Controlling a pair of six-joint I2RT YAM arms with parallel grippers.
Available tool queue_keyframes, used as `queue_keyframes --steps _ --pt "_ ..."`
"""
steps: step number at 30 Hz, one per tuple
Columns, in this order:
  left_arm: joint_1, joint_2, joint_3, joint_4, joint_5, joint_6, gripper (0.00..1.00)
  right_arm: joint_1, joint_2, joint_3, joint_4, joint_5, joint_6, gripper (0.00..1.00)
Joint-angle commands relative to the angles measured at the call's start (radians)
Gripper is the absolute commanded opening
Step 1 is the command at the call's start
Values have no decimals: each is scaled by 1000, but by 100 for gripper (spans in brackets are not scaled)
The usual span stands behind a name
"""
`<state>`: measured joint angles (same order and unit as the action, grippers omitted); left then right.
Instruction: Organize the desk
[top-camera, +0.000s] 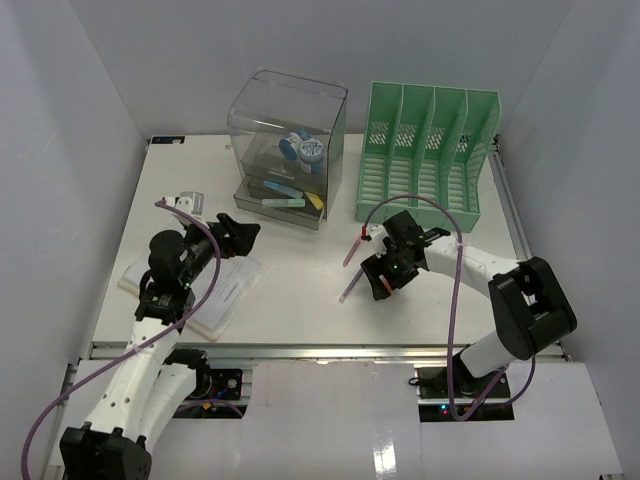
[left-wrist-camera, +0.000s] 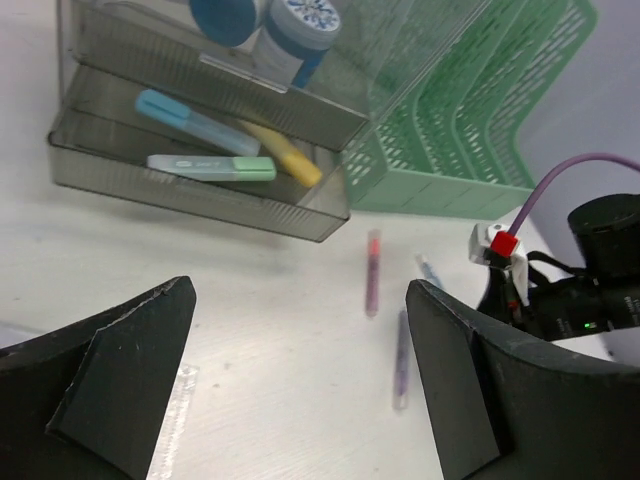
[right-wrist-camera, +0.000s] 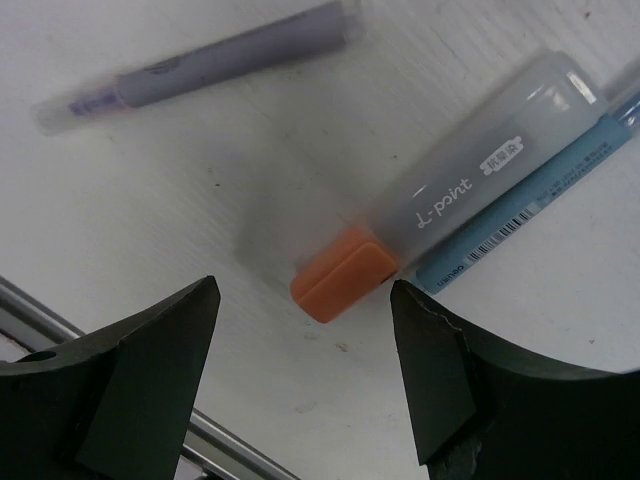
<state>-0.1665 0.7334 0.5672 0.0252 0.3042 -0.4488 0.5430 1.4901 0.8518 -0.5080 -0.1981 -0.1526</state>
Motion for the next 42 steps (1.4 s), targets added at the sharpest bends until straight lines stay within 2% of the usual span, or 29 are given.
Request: queue_keyframes --steps 1,7,17,22,29,33,37,40,42 --pt "5 -54 -7 -110 -33 147 98 2 39 43 -24 74 92 75" --pt "4 -61 11 -133 -27 151 98 0 78 48 -24 73 99 71" --pt "4 -98 5 -137 -60 157 98 0 130 56 -24 76 103 47" --pt "4 -97 5 -137 -54 157 98 0 133 52 -24 77 94 39" --pt "4 -83 5 -137 -41 149 98 0 43 60 -39 8 19 9" --pt "4 -79 4 -137 -41 139 98 1 -51 74 -44 26 -44 8" --pt "4 -74 -3 -131 -54 106 98 0 -182 110 -53 13 -223 8" --pt "4 -73 -33 -119 -94 33 98 6 -227 200 -187 -257 -593 8" --pt "5 -67 -57 -106 -94 -52 98 26 -202 261 -214 -314 -684 8"
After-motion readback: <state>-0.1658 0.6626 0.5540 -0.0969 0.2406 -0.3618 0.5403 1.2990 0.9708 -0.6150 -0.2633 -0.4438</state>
